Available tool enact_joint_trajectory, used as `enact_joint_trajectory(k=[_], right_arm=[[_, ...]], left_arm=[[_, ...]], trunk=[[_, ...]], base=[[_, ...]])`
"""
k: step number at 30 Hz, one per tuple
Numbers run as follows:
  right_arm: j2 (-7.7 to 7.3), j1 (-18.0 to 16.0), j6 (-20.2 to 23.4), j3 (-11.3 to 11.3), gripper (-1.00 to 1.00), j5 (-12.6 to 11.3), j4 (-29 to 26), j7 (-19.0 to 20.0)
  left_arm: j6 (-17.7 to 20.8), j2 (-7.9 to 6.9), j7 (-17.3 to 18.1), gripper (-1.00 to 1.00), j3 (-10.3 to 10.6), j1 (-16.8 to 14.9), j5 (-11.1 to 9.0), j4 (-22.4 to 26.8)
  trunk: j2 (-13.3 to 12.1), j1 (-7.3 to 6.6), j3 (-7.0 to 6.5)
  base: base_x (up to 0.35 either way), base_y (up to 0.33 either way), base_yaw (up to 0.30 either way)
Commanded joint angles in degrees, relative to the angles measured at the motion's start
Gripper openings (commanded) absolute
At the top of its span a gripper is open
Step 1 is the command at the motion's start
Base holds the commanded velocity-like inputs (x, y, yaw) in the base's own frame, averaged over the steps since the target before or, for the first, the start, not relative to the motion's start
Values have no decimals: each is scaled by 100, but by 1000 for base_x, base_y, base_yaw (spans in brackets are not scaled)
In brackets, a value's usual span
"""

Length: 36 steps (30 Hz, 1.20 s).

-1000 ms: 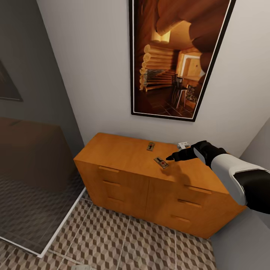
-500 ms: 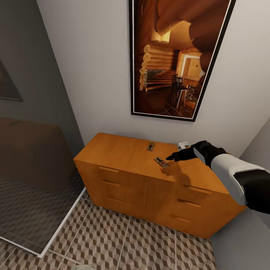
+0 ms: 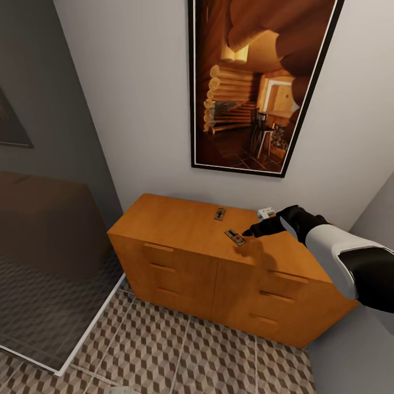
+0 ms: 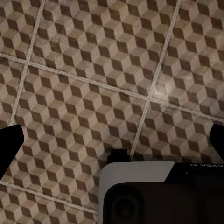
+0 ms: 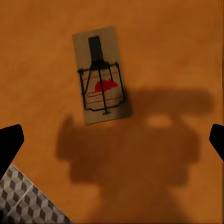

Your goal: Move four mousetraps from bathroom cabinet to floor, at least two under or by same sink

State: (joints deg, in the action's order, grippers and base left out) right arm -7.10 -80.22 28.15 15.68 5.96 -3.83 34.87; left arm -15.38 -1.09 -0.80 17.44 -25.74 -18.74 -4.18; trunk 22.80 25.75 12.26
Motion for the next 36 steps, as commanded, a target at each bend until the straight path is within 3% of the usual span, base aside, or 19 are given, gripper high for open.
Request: enact_joint_trajectory(k=[1,36], right_arm=[[-2,-3,13,-8,100,106,-13,43],[0,1,-19,-12,100,180,5,98]], left_arm=[[-36,4,-8,100,48,-10,-25,-22],[-36,4,-8,100,48,-10,-27,-22]], trunk=[[12,3,11],[12,3,11]], base=[[0,0,0],[0,0,0]])
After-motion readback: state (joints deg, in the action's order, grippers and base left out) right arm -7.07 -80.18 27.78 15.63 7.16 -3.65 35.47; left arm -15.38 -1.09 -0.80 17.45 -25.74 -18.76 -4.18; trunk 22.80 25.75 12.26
